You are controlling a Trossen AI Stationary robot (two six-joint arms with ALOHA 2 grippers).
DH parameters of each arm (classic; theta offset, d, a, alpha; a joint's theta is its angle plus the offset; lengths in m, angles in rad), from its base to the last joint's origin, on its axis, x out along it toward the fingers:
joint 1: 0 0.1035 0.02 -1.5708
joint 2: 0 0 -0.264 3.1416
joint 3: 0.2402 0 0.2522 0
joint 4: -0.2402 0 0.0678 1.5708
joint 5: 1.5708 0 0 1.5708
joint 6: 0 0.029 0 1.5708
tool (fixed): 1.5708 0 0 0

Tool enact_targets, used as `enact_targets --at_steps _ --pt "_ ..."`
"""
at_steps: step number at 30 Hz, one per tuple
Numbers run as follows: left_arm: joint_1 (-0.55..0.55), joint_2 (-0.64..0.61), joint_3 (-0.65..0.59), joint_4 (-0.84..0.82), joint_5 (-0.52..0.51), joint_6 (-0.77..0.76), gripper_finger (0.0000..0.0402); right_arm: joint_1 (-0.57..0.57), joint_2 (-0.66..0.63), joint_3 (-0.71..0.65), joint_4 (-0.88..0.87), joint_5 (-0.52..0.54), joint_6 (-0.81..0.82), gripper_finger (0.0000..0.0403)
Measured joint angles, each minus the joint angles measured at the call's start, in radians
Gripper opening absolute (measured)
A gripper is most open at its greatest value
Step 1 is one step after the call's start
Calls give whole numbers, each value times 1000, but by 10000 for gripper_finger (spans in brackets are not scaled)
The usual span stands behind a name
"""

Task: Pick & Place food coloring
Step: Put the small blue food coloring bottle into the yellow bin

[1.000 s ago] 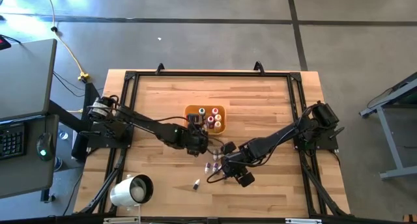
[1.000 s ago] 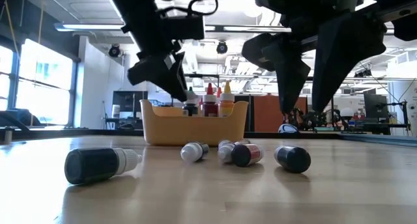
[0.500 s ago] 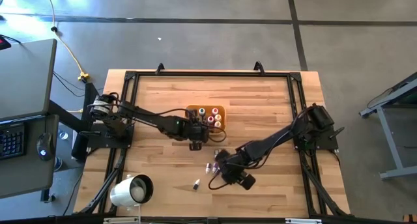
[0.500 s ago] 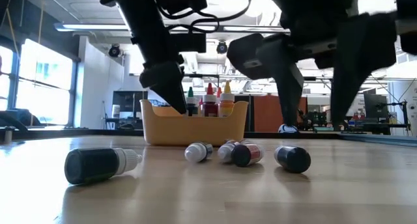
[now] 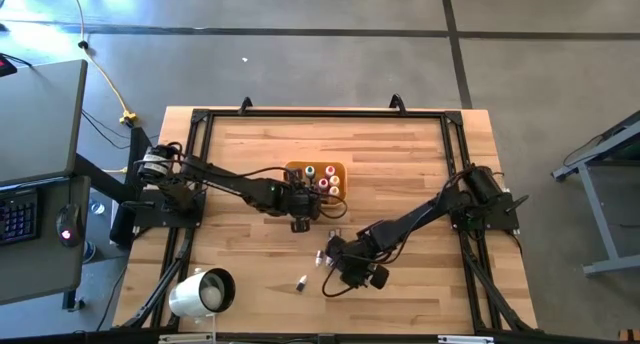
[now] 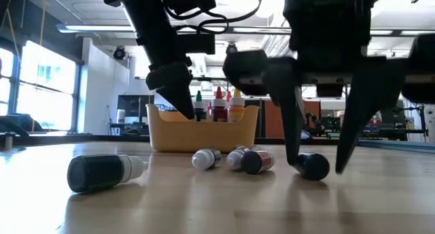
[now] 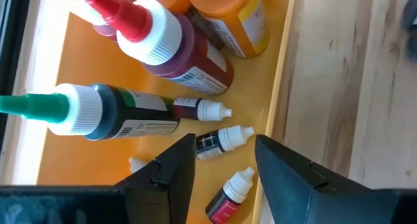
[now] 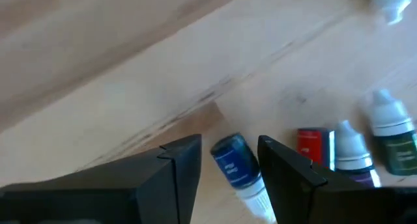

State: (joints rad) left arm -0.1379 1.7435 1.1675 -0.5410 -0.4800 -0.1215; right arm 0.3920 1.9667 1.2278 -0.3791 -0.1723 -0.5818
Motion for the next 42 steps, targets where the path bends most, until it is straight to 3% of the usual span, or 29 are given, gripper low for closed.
enact_targets --at_steps 8,17,22,30,34,38,42 --pt "0 0 0 1 5 -33 156 0 31 4 -3 -3 -30 136" --pt "0 -1 45 -10 173 -104 156 -15 32 3 -2 -12 -22 61" --pt "0 -1 79 -42 174 -127 156 -19 12 -1 8 40 -27 68" --pt "0 -1 281 -533 -35 -247 156 -43 -88 0 52 245 -75 67" --pt "-8 -1 409 -786 -187 -330 156 -94 -110 1 212 375 -121 65" --pt "-15 -1 539 -1022 -311 -410 156 -180 -101 2 356 343 -100 77" --pt "-14 -38 596 -1026 -335 -390 156 -275 -101 1 395 324 -48 81"
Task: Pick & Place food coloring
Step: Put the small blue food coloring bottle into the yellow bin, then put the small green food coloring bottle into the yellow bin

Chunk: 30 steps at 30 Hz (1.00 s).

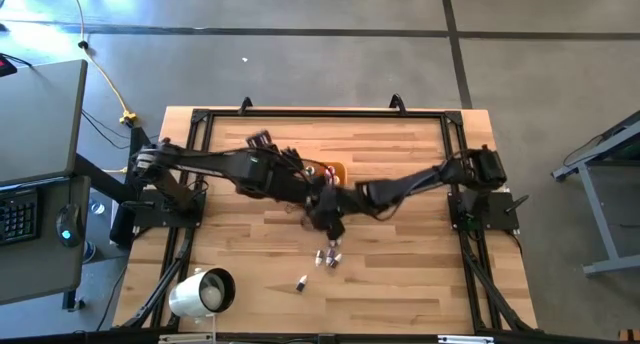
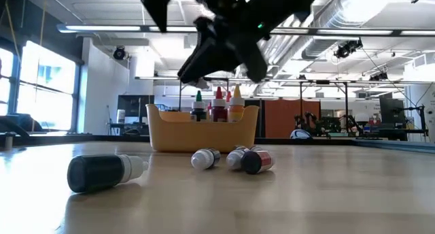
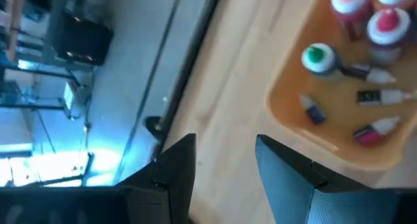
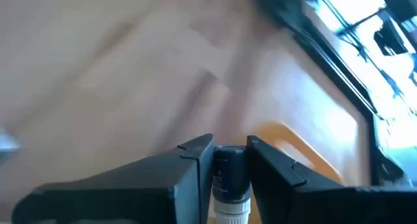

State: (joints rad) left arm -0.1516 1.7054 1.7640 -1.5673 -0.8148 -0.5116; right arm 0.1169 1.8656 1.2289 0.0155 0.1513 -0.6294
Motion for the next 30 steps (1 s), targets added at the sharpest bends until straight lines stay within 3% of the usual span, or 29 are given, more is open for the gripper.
enact_targets --at_steps 6,15,18,24,30 --pt "1 -42 26 10 -40 5 156 -104 0 0 8 -100 44 84" --pt "1 -57 25 -3 23 -18 156 -131 0 0 21 -52 44 152" --pt "1 -57 25 -4 47 -21 156 -106 0 0 14 -65 45 165" --pt "-5 -57 20 -3 93 -47 156 -4 0 0 -183 -243 88 167" --pt "-97 -67 -104 -2 94 -123 156 92 0 0 -358 -209 215 167"
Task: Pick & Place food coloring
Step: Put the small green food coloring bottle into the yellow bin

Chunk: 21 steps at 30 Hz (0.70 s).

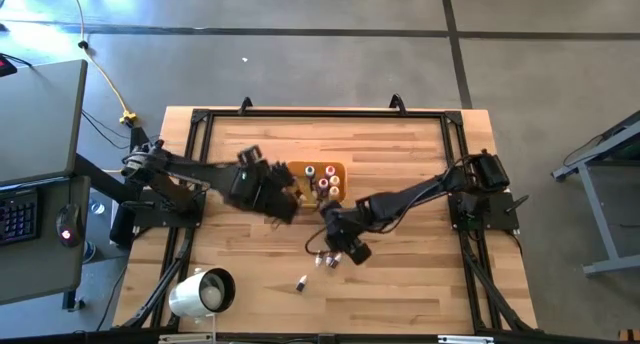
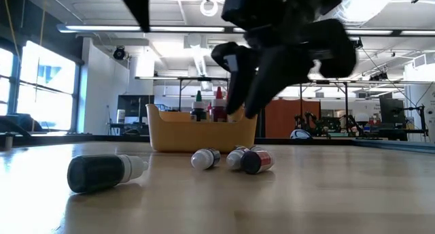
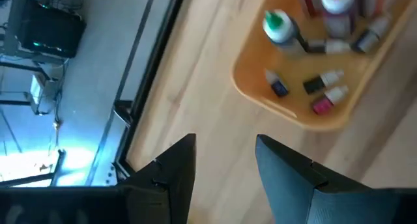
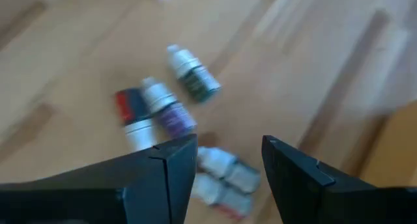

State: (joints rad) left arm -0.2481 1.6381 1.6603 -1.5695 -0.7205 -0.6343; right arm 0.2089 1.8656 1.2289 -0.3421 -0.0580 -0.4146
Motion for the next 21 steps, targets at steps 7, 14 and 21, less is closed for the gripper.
enact_targets --at_steps 7,14,21 --pt "-180 -1 -218 247 74 -200 156 57 0 0 -23 -16 34 168" --pt "-307 0 -338 830 209 -237 156 89 0 0 -20 -114 50 168" --pt "-342 71 -386 1100 374 -538 156 129 0 0 -21 -58 135 168"
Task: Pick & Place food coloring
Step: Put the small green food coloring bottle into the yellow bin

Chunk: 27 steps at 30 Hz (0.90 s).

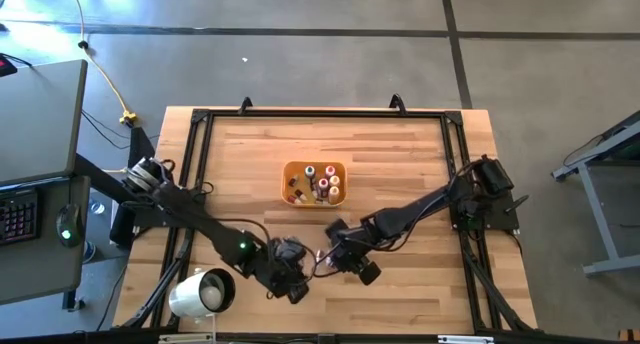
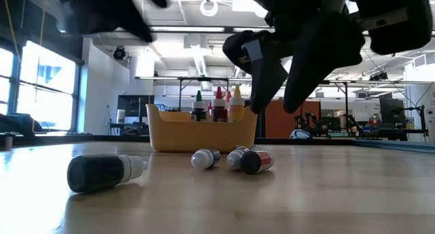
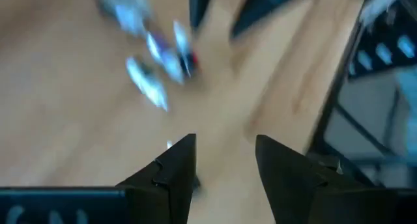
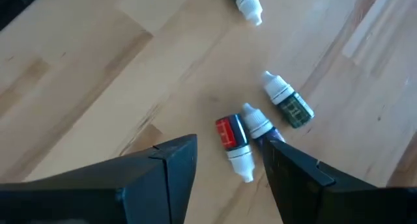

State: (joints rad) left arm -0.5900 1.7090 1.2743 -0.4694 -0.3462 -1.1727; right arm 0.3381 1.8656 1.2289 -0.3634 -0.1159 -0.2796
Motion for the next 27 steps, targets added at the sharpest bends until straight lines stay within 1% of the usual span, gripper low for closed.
enact_targets --at_steps 2,4,7,13,17,20,23,27 --pt "7 25 -2 -9 89 -35 156 10 0 0 2 1 39 168" --pt "12 52 -2 -6 150 -60 156 22 0 -1 1 0 84 168" --pt "14 90 -1 -13 193 -87 156 40 0 -1 -1 -4 120 168" --pt "14 167 1 -5 233 -83 156 68 0 -1 -17 -15 118 168" --pt "21 194 0 -9 259 -85 156 78 0 -1 -17 -15 117 168" --pt "21 194 -1 -8 249 -64 156 82 0 -1 -26 -15 123 168" --pt "20 194 -1 -6 209 -54 156 82 0 -1 -45 -15 146 168" --pt "21 196 -1 -6 205 -53 156 82 0 -1 -67 -18 149 168"
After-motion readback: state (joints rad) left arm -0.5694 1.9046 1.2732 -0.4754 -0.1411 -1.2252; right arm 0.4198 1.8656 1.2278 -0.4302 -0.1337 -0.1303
